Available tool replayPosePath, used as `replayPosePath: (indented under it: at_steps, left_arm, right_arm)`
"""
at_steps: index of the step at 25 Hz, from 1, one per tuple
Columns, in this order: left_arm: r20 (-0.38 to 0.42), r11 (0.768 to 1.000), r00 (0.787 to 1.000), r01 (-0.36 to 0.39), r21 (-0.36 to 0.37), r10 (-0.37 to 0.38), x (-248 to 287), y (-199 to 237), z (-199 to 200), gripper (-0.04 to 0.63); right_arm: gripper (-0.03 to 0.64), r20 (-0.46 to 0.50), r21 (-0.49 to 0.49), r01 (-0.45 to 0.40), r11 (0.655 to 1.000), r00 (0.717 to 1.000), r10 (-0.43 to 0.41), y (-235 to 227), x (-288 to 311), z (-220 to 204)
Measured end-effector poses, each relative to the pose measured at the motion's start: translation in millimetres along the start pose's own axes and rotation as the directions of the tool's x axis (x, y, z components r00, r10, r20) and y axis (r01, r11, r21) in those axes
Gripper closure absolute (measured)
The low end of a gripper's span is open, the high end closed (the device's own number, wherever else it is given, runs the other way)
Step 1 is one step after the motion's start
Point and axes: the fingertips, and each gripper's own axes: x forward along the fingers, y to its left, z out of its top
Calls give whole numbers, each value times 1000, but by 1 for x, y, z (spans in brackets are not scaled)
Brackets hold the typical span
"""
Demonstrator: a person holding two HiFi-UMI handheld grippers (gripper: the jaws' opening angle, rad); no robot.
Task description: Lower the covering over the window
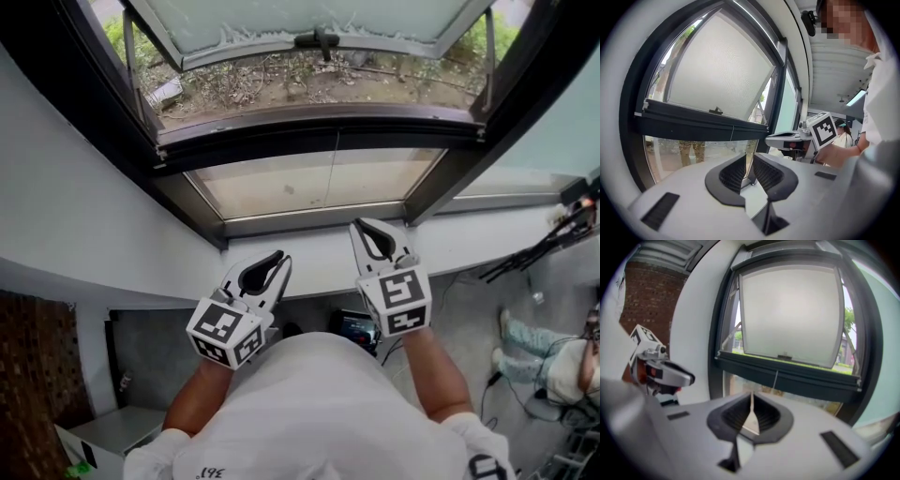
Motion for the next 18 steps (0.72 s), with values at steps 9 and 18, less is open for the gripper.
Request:
replayPosePath:
  at_steps: [9,18]
  left_arm:
    - [-11,1000,1000,26,-2,-26,-19,-20,-10,535]
    - [1,1000,1000,-16,-27,16,-18,-59,-22,535]
  right_arm:
    - [586,14,9,-11,1000,1000,11,17,-17,-6]
    - [586,3,-7,-67,998,998,67,11,-44,-24]
